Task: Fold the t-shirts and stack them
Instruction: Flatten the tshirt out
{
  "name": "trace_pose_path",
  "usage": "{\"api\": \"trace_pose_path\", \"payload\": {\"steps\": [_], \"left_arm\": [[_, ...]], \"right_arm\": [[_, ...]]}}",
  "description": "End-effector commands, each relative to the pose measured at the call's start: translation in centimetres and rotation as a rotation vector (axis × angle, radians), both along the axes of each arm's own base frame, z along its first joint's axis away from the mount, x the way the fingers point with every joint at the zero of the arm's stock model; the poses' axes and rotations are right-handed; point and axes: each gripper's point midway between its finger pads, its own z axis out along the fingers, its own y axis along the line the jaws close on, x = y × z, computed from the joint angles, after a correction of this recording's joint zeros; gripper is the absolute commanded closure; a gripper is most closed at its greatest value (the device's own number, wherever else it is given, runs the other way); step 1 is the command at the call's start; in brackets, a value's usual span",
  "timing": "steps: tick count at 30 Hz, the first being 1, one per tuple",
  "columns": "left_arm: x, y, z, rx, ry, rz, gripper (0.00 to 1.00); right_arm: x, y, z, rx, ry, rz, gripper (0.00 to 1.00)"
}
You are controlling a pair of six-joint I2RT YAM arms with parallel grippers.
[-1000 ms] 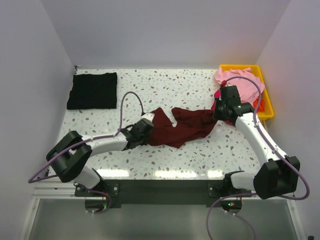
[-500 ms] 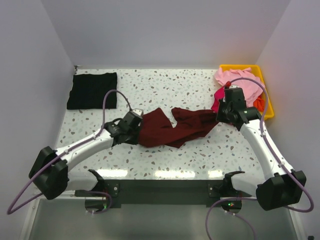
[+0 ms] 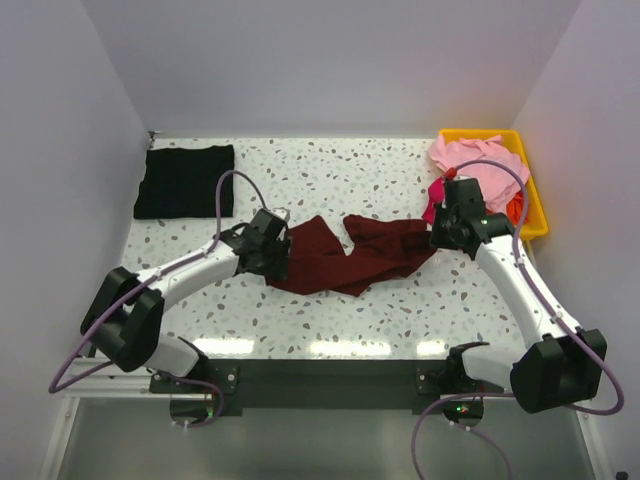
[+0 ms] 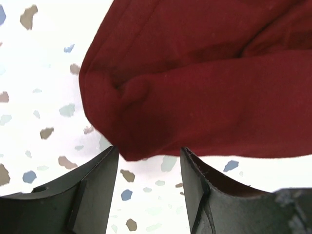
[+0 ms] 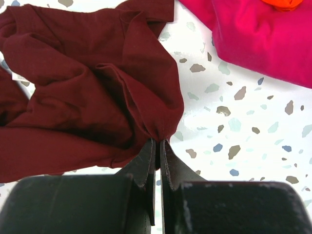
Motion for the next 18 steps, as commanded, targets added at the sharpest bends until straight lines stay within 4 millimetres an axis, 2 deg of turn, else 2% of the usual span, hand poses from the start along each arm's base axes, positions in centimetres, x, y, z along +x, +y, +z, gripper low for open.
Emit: {"api": "trace_pose_path", "payload": {"steps": [1,5,7,10,13,14,18], "left_arm": [[-0.7,0.0,0.0,-0.044,-0.031,-0.001,0.41],[-2.1,1.2,-2.1,0.017,0.037,0.022,0.38],[-2.4,2.0,-2.1,0.057,0.026,0.049,0.38],[-2.3,2.0,-1.8,0.043,0.002,0.072,0.36],[-1.6,0.8,-1.7,-0.012,-0.031,0.055,0.31],[-1.9,0.9,-1.9,-0.013,-0.020,0.051,0.30],[-0.5,-0.5,-1.7,-0.077,-0.086,0.044,0.30]], "right_arm": [[0.2,-0.3,0.4,-0.012,-0.029,0.001,1.00],[0.3,0.0,0.6,0.007,-0.035,0.003,1.00],[0.3,0.0,0.6,0.007,-0.034,0.005,1.00],[0.2,-0.1,0.6,0.001,-0.033,0.006,1.00],[0.1,0.0,0.6,0.008,-0.034,0.006,1.00],[0.1,0.0,0.6,0.009,-0.035,0.010,1.00],[-0.4,-0.3,0.2,0.000,-0.027,0.005,1.00]]}}
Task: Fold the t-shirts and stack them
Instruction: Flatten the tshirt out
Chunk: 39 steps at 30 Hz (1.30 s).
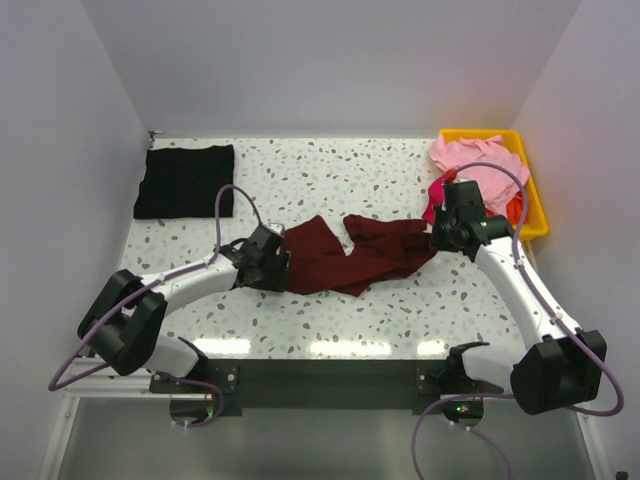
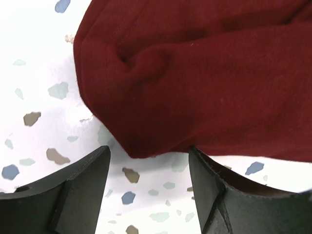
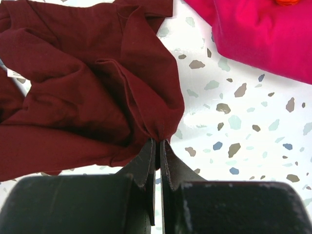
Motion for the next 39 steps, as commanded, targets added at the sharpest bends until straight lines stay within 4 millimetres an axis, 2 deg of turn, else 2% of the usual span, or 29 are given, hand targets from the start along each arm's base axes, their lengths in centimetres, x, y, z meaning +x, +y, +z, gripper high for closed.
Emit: {"api": "trace_pose_path", "payload": {"steps": [1,4,5,7,8,11,13,14,18,21,25,28,29,31,32,34,36,39], "left_arm": [[2.3,-1.9,1.3,-0.099,-0.119,0.014,0.30],[3.0,-2.0,1.6,-0.116,-0.163,0.031,0.36],[3.1,-2.0,1.7,-0.116,-0.173,0.035,0.49],[3.4,-1.7,2.4,-0.110,-0.196,0.045,0.67],[3.5,-1.6,2.8,-0.109,-0.205,0.049,0.85],[2.7,-0.5,4.6,-0.086,-0.215,0.057,1.00],[2.4,0.0,6.8,-0.097,-0.252,0.062,1.00],[2.3,0.2,7.9,-0.106,-0.268,0.062,1.00],[0.2,1.0,11.7,-0.166,-0.304,0.048,1.00],[-1.5,1.6,13.4,-0.189,-0.284,0.047,1.00],[-3.7,1.7,14.3,-0.238,-0.225,0.043,0.99],[-5.2,1.3,14.5,-0.306,-0.206,0.031,0.87],[-5.1,1.0,14.9,-0.339,-0.228,0.025,0.84],[-5.1,0.4,14.6,-0.366,-0.225,0.014,0.79],[-4.7,-0.1,13.6,-0.363,-0.208,0.013,0.73],[-4.3,-1.1,12.8,-0.379,-0.179,-0.004,0.68],[-2.3,-2.2,12.1,-0.400,-0.193,0.001,0.62],[1.0,-2.8,11.3,-0.399,-0.215,0.044,0.62]], "right_arm": [[-0.2,-0.2,0.8,0.001,-0.038,0.006,1.00],[-0.7,-0.3,1.0,0.000,-0.043,0.014,1.00],[-0.8,-0.3,1.1,0.002,-0.044,0.017,1.00],[-1.2,-0.3,1.8,0.006,-0.061,0.025,1.00],[-1.6,-0.4,2.0,0.001,-0.062,0.027,1.00],[-2.8,-0.6,3.6,-0.002,-0.081,0.047,1.00],[-3.3,-0.6,5.1,0.001,-0.110,0.059,1.00],[-4.2,-0.7,5.9,0.002,-0.118,0.071,1.00],[-6.1,-0.5,8.6,0.021,-0.155,0.111,1.00],[-7.8,-0.3,9.5,0.045,-0.153,0.130,1.00],[-9.6,0.3,10.6,0.102,-0.190,0.144,1.00],[-10.4,0.3,10.4,0.115,-0.179,0.141,1.00],[-10.5,0.2,9.9,0.108,-0.167,0.133,1.00],[-10.2,-0.3,9.4,0.087,-0.165,0.105,1.00],[-9.7,-0.3,8.8,0.089,-0.164,0.094,1.00],[-8.9,-0.1,8.1,0.100,-0.169,0.086,1.00],[-7.5,0.6,6.8,0.123,-0.161,0.079,1.00],[-5.6,0.6,4.4,0.113,-0.121,0.049,1.00]]}}
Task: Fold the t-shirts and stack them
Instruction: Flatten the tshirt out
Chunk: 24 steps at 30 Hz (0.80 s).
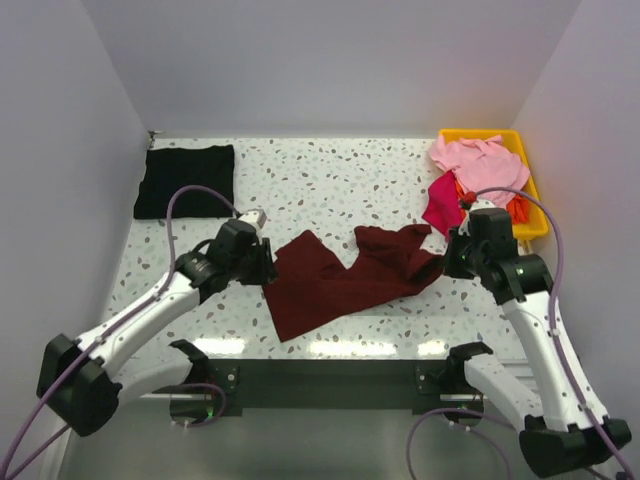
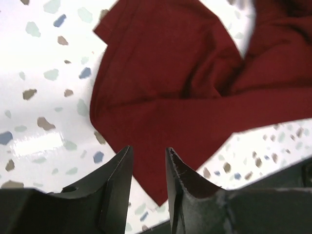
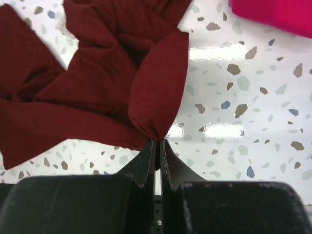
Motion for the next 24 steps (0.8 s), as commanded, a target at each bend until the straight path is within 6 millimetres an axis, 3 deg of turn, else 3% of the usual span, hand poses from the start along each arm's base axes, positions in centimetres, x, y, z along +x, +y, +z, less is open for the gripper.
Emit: {"api": "trace_pose_path", "payload": {"steps": [1,4,7,10,11,13,14,18,24], "left_arm": [[5.1,-1.4,1.2,-0.043,-0.106,0.067,0.63],[7.1,-1.0,0.7,0.048,-0.134,0.084,0.66],[6.3,0.0,-0.1,0.140,-0.151,0.102,0.63],[4.2,0.3,-0.7,0.156,-0.165,0.106,0.58],[2.2,-0.2,-1.6,0.150,-0.158,0.066,0.56],[0.1,-0.8,-2.5,0.106,-0.122,0.076,0.52],[-1.9,-1.0,-3.6,0.105,-0.094,0.045,0.50],[-6.7,-0.8,-7.8,0.135,0.042,0.069,0.42],[-9.2,-0.9,-9.9,0.192,0.120,0.114,0.38]], "right_arm": [[3.2,0.4,-1.6,0.017,-0.012,-0.045,1.00],[4.1,0.9,-2.9,0.035,0.003,-0.044,1.00],[4.5,0.7,-3.2,0.026,-0.004,-0.052,1.00],[4.6,0.4,-3.6,0.007,-0.003,-0.057,1.00],[4.6,0.4,-3.9,0.004,-0.002,-0.057,1.00],[4.7,0.5,-4.1,0.011,-0.001,-0.053,1.00],[4.7,0.6,-4.5,0.009,0.005,-0.051,1.00],[4.8,1.0,-5.3,0.028,0.008,-0.039,1.00],[4.8,1.3,-5.5,0.041,0.012,-0.025,1.00]]}}
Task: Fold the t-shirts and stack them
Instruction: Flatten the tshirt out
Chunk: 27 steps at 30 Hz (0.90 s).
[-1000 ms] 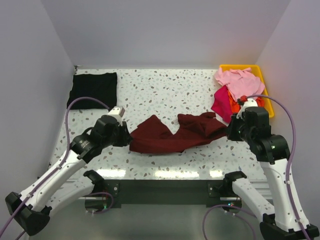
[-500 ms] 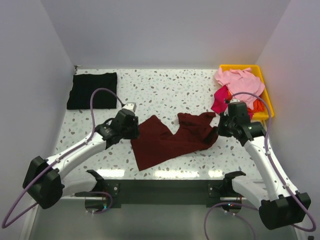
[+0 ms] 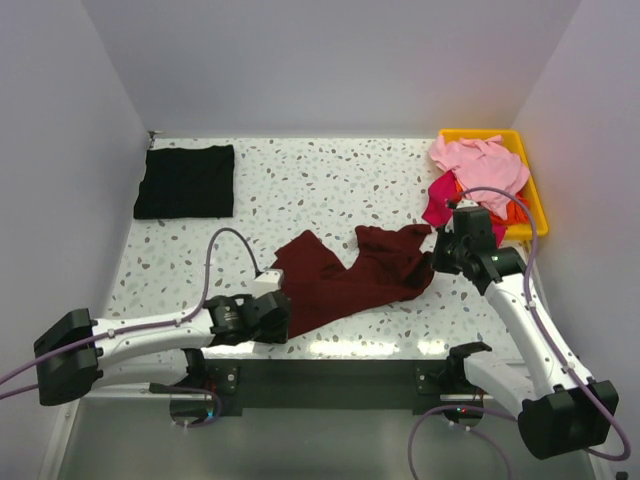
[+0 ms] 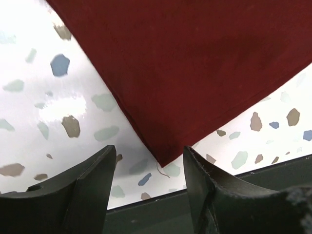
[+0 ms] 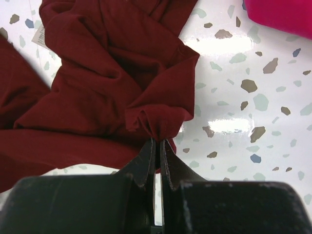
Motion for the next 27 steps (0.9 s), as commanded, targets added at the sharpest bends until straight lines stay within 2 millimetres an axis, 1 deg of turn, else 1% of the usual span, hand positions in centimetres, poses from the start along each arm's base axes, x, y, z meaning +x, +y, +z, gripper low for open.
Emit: {"api": "trace_pose_path", "payload": {"steps": [1,5,12,15,16,18,19,21,22,24,25,27], "left_arm": [[-0.3,0.0,-0.4,-0.011,0.016,0.132,0.37],[-0.7,-1.0,-0.9,-0.020,0.043,0.129,0.36],[-1.1,-1.6,-2.2,-0.005,0.071,0.107,0.37],[-1.1,-1.8,-2.3,-0.005,0.073,0.102,0.45],[-1.3,-1.8,-2.4,-0.002,0.080,0.097,0.52],[-1.4,-1.8,-2.5,-0.001,0.086,0.095,0.59],[-1.6,-1.7,-2.5,0.000,0.090,0.090,0.69],[-1.7,-1.7,-2.6,0.000,0.092,0.083,0.78],[-1.7,-1.7,-2.5,0.000,0.091,0.080,0.88],[-1.6,-1.9,-2.2,-0.013,0.085,0.077,0.98],[-1.4,-2.0,-1.6,-0.026,0.072,0.078,1.00],[-1.1,-2.1,-0.6,-0.034,0.051,0.076,1.00]], "right_arm": [[0.9,0.4,0.6,0.029,-0.046,0.002,1.00],[0.8,0.3,0.8,0.025,-0.054,0.002,1.00],[0.7,0.0,1.1,0.014,-0.066,-0.006,1.00],[0.8,0.0,1.2,0.012,-0.069,-0.006,1.00],[0.8,0.0,1.2,0.012,-0.068,-0.006,1.00],[0.7,0.0,1.0,0.012,-0.063,-0.007,1.00],[0.8,0.0,1.1,0.012,-0.066,-0.005,1.00],[0.7,-0.1,1.0,0.010,-0.064,-0.007,1.00],[0.7,-0.1,1.0,0.011,-0.065,-0.008,1.00],[0.8,-0.1,1.3,0.010,-0.071,-0.006,1.00],[0.9,-0.1,1.7,0.009,-0.078,-0.007,1.00],[1.0,-0.2,2.4,0.004,-0.089,-0.007,1.00]]}}
